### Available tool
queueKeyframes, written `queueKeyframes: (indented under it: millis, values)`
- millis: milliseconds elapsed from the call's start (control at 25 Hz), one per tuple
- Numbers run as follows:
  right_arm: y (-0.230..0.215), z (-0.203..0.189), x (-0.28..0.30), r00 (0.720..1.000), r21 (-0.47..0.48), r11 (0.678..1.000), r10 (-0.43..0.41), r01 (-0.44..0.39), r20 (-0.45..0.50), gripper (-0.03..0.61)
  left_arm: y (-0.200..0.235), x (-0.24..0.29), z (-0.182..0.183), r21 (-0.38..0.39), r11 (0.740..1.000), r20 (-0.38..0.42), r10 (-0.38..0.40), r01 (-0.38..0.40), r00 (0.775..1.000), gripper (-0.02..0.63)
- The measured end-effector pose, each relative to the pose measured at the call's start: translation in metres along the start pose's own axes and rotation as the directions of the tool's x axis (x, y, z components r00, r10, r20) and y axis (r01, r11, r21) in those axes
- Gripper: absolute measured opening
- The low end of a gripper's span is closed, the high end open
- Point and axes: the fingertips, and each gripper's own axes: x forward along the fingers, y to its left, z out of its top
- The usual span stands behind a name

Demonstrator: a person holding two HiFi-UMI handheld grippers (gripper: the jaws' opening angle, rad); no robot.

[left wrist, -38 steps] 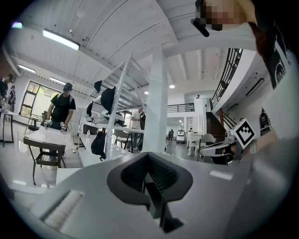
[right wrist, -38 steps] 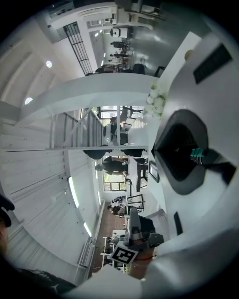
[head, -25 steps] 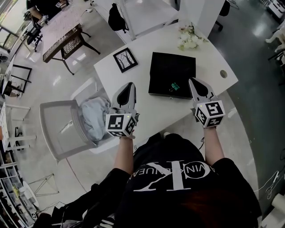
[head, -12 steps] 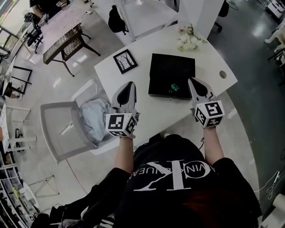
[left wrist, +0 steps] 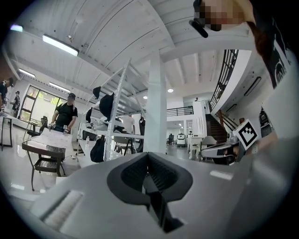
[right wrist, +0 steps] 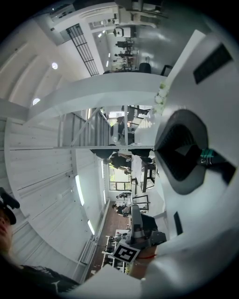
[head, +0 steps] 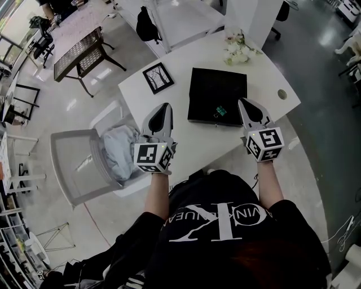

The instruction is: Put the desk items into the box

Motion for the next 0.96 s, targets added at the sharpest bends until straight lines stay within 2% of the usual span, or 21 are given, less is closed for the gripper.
queueKeyframes:
  millis: [960]
  values:
    - [0.007,-0.009,0.013,1.000,0.016,1.000,0.018,-0.018,-0.018,0.014,0.013,0.000,-0.011,-0.019,1.000,-0.020,0.013,-0.013,1.000,0.011]
